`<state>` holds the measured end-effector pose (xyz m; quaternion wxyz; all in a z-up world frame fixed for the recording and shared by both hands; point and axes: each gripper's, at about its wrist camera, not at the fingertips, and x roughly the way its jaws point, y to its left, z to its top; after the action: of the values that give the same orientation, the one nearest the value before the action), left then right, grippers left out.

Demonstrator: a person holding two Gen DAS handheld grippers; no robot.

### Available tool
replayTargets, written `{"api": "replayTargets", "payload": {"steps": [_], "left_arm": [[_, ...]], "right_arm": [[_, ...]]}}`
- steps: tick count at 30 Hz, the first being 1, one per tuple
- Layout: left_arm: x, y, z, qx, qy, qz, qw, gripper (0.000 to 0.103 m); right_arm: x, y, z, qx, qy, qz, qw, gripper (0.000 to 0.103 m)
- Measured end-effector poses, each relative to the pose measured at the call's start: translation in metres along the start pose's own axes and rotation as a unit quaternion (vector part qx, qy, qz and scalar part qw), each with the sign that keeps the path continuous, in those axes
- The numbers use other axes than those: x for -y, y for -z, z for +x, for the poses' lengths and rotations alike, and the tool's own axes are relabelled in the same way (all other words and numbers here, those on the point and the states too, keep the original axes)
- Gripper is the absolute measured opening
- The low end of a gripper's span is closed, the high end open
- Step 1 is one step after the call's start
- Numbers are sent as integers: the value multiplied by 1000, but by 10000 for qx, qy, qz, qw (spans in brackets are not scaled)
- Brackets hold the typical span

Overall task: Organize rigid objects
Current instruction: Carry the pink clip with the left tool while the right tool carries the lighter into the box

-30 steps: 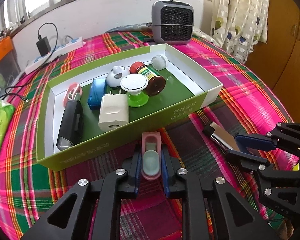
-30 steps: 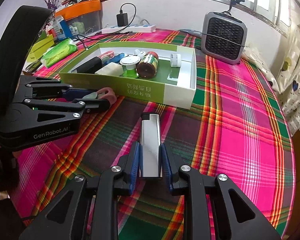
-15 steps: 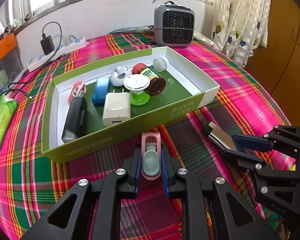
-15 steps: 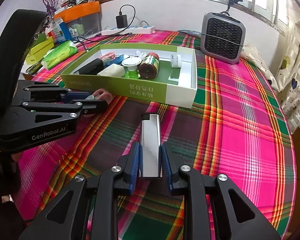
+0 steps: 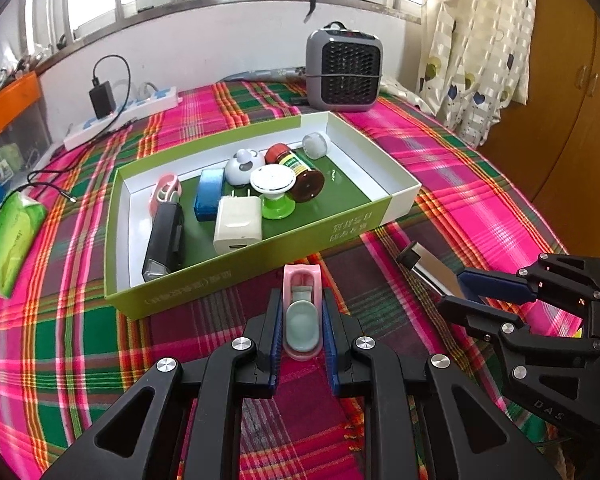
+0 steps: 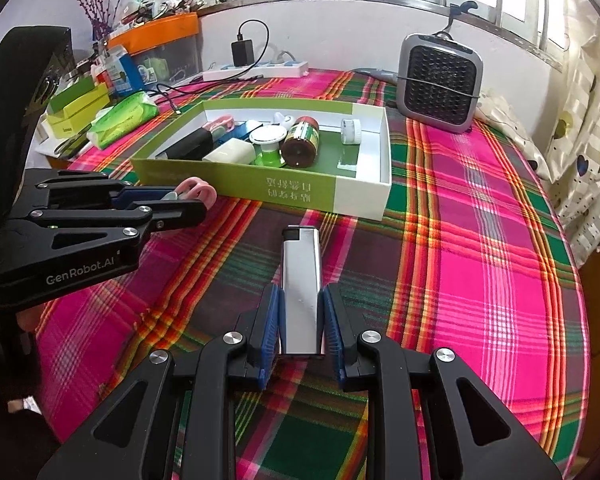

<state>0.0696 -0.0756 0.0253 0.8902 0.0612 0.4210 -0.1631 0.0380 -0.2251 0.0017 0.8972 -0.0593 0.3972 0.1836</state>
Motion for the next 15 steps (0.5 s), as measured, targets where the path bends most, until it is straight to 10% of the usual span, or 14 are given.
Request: {"api": "replayTargets", "payload": {"steps": [15], "left_arm": [[-4,-9,-20,217,122,-85,9997,17]], "right_arm": [[1,-13,-18,293,48,29,9996,24]]}}
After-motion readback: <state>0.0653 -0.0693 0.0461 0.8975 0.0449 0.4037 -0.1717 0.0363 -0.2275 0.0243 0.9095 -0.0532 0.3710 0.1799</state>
